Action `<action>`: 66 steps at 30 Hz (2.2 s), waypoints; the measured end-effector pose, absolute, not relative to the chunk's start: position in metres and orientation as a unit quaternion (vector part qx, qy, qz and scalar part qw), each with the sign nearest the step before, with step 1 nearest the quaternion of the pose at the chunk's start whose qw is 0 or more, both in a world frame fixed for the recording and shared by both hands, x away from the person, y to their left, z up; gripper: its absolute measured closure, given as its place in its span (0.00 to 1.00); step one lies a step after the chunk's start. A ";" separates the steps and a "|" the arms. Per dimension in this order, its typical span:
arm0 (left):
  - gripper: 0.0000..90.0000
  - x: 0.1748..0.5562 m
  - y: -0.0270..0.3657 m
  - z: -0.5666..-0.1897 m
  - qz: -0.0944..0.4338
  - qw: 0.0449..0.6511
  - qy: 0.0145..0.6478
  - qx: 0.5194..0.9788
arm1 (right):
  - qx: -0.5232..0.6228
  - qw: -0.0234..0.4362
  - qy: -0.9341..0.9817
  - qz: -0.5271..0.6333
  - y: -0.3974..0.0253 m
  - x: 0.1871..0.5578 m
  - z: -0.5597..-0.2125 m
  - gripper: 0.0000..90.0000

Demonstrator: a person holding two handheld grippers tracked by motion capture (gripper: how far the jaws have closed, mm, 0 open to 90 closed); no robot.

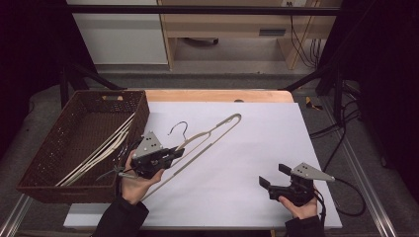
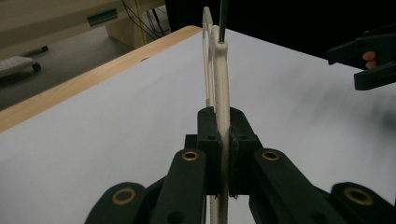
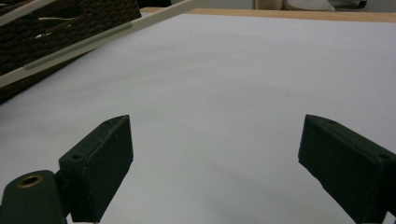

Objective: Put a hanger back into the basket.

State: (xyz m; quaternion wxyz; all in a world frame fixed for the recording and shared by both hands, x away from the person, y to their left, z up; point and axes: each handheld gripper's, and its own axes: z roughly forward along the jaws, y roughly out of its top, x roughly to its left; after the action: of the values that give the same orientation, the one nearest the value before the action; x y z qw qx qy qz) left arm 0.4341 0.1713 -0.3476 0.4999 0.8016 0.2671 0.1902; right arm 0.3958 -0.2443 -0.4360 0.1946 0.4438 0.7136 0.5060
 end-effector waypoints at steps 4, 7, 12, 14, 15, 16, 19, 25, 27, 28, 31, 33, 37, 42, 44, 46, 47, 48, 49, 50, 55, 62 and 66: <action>0.95 0.426 0.176 -0.335 0.195 0.507 0.257 0.799 | 0.443 0.195 0.711 0.509 -0.245 0.395 -0.434 0.11; 0.95 0.422 0.179 -0.325 0.199 0.510 0.248 0.799 | 0.445 0.196 0.706 0.514 -0.246 0.394 -0.432 0.11; 0.96 0.417 0.185 -0.308 0.204 0.518 0.236 0.796 | 0.439 0.197 0.708 0.517 -0.245 0.393 -0.431 0.10; 0.95 0.417 0.188 -0.299 0.212 0.513 0.234 0.798 | 0.436 0.199 0.709 0.518 -0.245 0.393 -0.430 0.10; 0.95 0.416 0.189 -0.295 0.217 0.511 0.233 0.799 | 0.436 0.199 0.709 0.518 -0.245 0.393 -0.430 0.09; 0.96 0.416 0.190 -0.291 0.219 0.509 0.232 0.799 | 0.435 0.200 0.708 0.518 -0.245 0.393 -0.429 0.09; 0.96 0.415 0.195 -0.273 0.226 0.507 0.222 0.802 | 0.433 0.201 0.707 0.521 -0.245 0.393 -0.429 0.09; 0.96 0.412 0.206 -0.245 0.241 0.500 0.211 0.804 | 0.429 0.203 0.711 0.518 -0.245 0.392 -0.428 0.07; 0.95 0.412 0.211 -0.237 0.247 0.494 0.205 0.808 | 0.430 0.201 0.712 0.517 -0.245 0.392 -0.428 0.07; 0.95 0.412 0.214 -0.235 0.252 0.492 0.202 0.808 | 0.429 0.202 0.712 0.518 -0.245 0.392 -0.428 0.07; 0.95 0.415 0.224 -0.229 0.260 0.488 0.206 0.807 | 0.426 0.204 0.713 0.519 -0.245 0.392 -0.427 0.06; 0.95 0.419 0.232 -0.226 0.262 0.485 0.213 0.807 | 0.429 0.204 0.711 0.518 -0.244 0.391 -0.426 0.06; 0.95 0.427 0.252 -0.220 0.275 0.478 0.232 0.802 | 0.427 0.206 0.711 0.519 -0.245 0.391 -0.426 0.06; 0.95 0.437 0.274 -0.218 0.289 0.463 0.247 0.800 | 0.428 0.205 0.712 0.517 -0.245 0.392 -0.426 0.06; 0.95 0.442 0.282 -0.219 0.297 0.453 0.254 0.801 | 0.426 0.208 0.713 0.516 -0.245 0.392 -0.427 0.06; 0.95 0.447 0.291 -0.222 0.303 0.448 0.262 0.800 | 0.426 0.208 0.714 0.515 -0.245 0.392 -0.427 0.06; 0.95 0.450 0.297 -0.224 0.306 0.442 0.261 0.801 | 0.427 0.204 0.712 0.518 -0.244 0.392 -0.427 0.06; 0.95 0.452 0.300 -0.226 0.307 0.444 0.264 0.800 | 0.427 0.202 0.714 0.517 -0.244 0.392 -0.427 0.06; 0.95 0.456 0.306 -0.229 0.306 0.441 0.270 0.799 | 0.427 0.204 0.714 0.516 -0.244 0.393 -0.427 0.06; 0.95 0.459 0.311 -0.231 0.307 0.437 0.273 0.800 | 0.426 0.204 0.715 0.516 -0.244 0.392 -0.427 0.06; 0.95 0.467 0.334 -0.244 0.325 0.429 0.296 0.789 | 0.428 0.205 0.715 0.513 -0.245 0.393 -0.428 0.06; 0.95 0.470 0.358 -0.257 0.336 0.414 0.310 0.787 | 0.429 0.204 0.715 0.513 -0.243 0.393 -0.429 0.06; 0.95 0.474 0.370 -0.266 0.335 0.402 0.315 0.792 | 0.429 0.205 0.714 0.514 -0.244 0.393 -0.429 0.06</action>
State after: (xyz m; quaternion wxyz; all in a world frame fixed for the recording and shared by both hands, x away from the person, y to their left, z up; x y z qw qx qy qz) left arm 0.4738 0.3701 -0.2658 0.4017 0.7919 0.3150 0.3350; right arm 0.3933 -0.2436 -0.4289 0.2046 0.4292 0.7137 0.5144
